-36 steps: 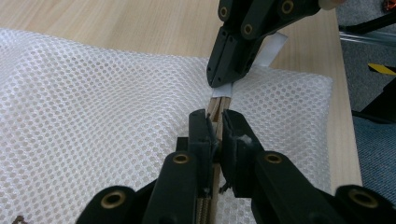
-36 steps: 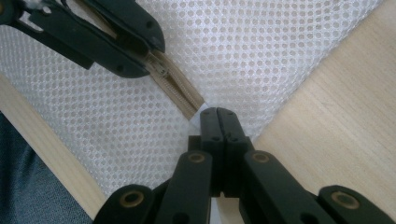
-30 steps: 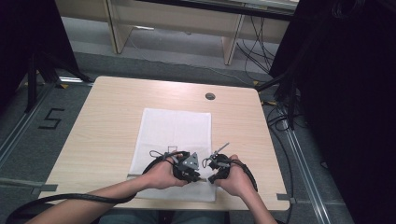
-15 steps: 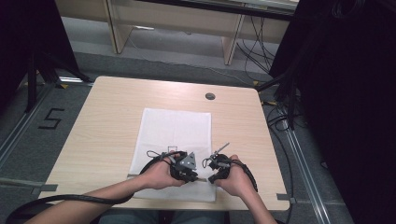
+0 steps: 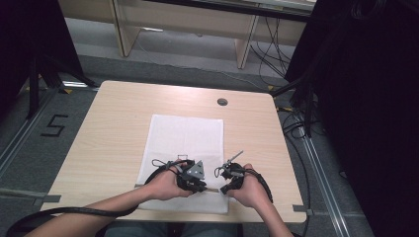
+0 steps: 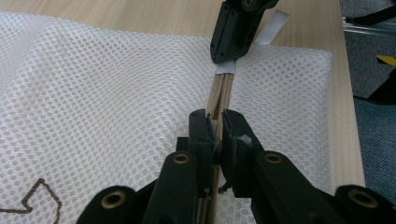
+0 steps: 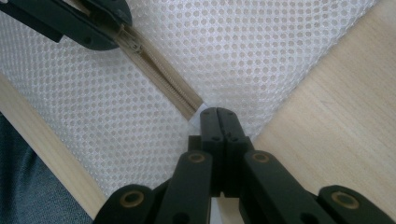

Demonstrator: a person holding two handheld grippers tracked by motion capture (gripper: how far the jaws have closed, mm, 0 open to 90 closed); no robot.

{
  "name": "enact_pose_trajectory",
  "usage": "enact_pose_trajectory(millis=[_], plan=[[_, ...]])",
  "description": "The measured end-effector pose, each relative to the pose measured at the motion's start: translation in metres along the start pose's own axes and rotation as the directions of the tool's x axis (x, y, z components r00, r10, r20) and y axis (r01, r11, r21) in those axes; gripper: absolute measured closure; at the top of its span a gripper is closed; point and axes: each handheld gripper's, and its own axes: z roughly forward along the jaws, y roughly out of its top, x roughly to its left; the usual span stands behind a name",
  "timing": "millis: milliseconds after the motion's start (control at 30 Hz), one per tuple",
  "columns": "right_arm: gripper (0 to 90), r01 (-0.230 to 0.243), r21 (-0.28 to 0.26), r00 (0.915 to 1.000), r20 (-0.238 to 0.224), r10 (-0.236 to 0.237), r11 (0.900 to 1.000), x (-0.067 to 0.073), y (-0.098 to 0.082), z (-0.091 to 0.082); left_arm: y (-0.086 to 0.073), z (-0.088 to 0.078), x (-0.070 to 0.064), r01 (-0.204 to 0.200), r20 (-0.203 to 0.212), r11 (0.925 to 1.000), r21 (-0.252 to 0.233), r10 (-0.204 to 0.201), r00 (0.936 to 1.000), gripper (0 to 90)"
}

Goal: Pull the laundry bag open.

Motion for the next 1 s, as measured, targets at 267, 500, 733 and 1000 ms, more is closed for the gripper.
enact_pose_trajectory(millis=[267, 500, 733, 1000], plan=[[90.0, 0.025, -0.012, 0.9997, 0.001, -0.025, 1.0, -0.0007, -0.0003, 0.0006, -0.0017, -0.0011, 0.0007, 0.011, 0.01, 0.9999, -0.004, -0.011, 0.9999, 82.1], [90.0, 0.007, -0.008, 1.0, -0.001, -0.007, 1.0, 0.0004, -0.0007, 0.0004, -0.0032, -0.0042, 0.0012, -0.022, -0.002, 0.9997, 0.011, 0.022, 0.9998, 82.2], [90.0, 0.01, -0.007, 0.9999, 0.003, -0.01, 1.0, 0.0002, -0.0005, 0.0, -0.0055, -0.0043, 0.0012, -0.008, -0.004, 1.0, 0.004, 0.008, 1.0, 82.2], [90.0, 0.008, -0.006, 0.9999, 0.011, -0.008, 1.0, 0.0013, -0.0002, 0.0006, -0.0072, -0.006, 0.0024, -0.004, 0.0, 1.0, 0.007, 0.004, 1.0, 82.2]])
